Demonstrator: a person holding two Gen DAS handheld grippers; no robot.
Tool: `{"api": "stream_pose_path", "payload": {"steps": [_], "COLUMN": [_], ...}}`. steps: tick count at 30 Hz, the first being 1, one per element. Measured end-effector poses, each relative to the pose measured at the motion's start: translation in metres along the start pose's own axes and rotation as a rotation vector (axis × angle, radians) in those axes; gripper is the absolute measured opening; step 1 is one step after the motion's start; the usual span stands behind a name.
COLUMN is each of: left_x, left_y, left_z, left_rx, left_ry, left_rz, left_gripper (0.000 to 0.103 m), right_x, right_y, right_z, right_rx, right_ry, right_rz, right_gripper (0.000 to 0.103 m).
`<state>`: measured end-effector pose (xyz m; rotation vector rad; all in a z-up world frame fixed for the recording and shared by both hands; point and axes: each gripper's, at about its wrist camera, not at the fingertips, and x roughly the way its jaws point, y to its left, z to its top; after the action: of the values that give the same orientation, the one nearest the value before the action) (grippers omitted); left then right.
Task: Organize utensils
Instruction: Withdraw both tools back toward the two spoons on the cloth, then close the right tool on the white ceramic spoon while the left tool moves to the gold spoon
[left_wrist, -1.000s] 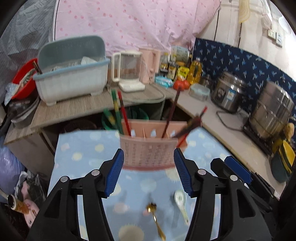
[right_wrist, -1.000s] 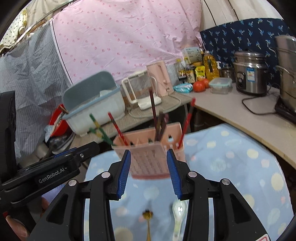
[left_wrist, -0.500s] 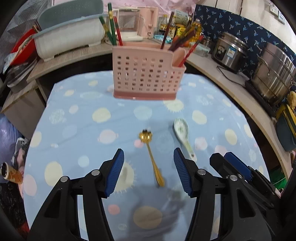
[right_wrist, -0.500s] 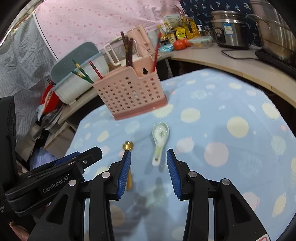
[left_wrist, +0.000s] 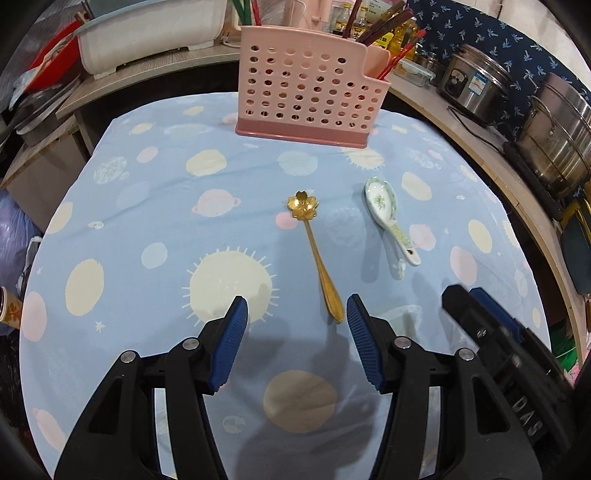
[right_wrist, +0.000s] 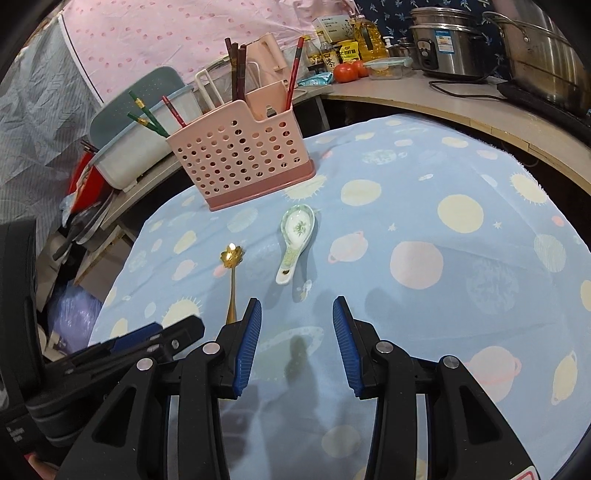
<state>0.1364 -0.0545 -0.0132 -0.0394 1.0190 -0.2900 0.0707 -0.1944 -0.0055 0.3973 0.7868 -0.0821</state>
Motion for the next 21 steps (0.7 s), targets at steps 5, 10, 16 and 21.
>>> {"api": "stream_pose_path", "payload": {"steps": [5,10,16,21], "left_x": [0.007,0.013,0.019,0.022], "left_y": [0.009,0.016,0.022,0.023], "left_z": [-0.001,0.000,0.003,0.005], "left_rx": [-0.021,-0.033,-0.044,-0.045], "left_ry": [0.014,0.022,0.034,0.039], "left_rz": [0.006,0.009,0.005,0.000], "left_gripper": [0.053,0.053,0.053,0.053], "right_x": [0.013,0.040,0.067,0.087], "right_y": [-0.006,-0.012,-0.005,0.006], "right_z": [0.017,0.032,0.040,0.040], "right_rx": [0.009,0.024,-0.001,-0.030], "right_ry": [-0.002,0.028,0.060,0.094], "right_rz": [-0.017,-0.034,-0.039,-0.037], "right_gripper": [0.040,0.040,0.037,0.024]}}
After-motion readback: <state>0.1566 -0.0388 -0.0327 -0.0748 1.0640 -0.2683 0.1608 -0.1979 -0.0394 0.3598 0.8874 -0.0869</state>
